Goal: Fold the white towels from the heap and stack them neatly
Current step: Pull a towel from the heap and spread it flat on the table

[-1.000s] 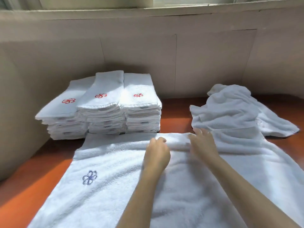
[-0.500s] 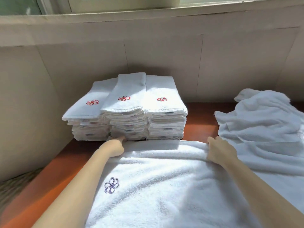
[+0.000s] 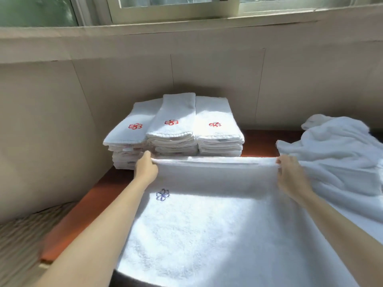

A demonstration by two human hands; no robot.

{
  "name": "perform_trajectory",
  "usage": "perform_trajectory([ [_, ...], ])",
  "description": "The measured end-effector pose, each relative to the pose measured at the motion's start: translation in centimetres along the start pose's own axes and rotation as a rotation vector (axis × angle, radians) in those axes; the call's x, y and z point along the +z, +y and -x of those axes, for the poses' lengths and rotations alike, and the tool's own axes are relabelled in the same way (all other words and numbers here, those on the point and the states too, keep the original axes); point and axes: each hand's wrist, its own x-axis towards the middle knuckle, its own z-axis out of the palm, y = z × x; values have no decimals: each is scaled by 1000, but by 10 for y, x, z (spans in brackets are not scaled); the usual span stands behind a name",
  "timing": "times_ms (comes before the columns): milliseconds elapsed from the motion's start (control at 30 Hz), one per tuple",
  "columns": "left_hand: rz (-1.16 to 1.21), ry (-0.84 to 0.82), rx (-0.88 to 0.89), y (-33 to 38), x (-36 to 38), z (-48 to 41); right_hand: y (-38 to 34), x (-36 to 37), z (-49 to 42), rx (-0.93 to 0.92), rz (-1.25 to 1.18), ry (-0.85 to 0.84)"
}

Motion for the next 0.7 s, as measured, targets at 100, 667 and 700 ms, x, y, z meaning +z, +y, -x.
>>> perform_trajectory([
  [100,59,-115,-30,-12,-5,18,-5,-13,4,-1,-36,-104],
  [667,-61,41,9,-77,-16,110,-5,-14,131,17,18,-188],
  [700,-112,51,7,-76,-16,113,-5,-15,132,15,53,-203],
])
